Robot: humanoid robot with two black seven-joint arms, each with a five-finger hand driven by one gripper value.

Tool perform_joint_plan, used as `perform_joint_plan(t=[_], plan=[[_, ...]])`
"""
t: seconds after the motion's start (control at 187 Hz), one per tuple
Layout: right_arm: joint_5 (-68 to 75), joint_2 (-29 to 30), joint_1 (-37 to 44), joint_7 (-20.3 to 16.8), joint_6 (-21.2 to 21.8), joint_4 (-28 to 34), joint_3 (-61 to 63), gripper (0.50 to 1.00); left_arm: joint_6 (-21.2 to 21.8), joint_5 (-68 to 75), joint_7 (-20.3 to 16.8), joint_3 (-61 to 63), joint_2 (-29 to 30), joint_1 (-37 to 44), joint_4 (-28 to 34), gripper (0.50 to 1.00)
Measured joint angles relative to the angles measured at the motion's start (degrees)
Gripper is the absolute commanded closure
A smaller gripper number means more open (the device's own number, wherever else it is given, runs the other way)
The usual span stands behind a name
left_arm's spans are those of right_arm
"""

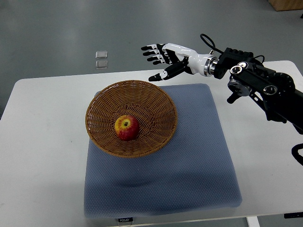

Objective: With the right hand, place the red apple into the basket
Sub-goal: 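Open the right hand, release the apple, and lift the hand away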

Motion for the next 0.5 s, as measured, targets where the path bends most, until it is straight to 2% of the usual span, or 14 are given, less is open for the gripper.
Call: perform_joint_plan(t=[0.288,0.384,0.502], plan=[[20.0,-6.0,-10.2,-0.9,-11.4,0.0,3.5,0.591,0.0,0.0,0.0,-0.1,0.0,0.0,-0.1,0.500],[24.9,-7.3,-11.8,-0.6,-13.8,0.0,3.7,0.591,0.0,0.0,0.0,-0.1,0.0,0.0,-0.1,0.500],[27.0,-8.0,-12.2,-0.3,-14.6,0.0,3.9,0.589,-0.1,0.0,0.0,-0.1,0.0,0.0,-0.1,0.500]])
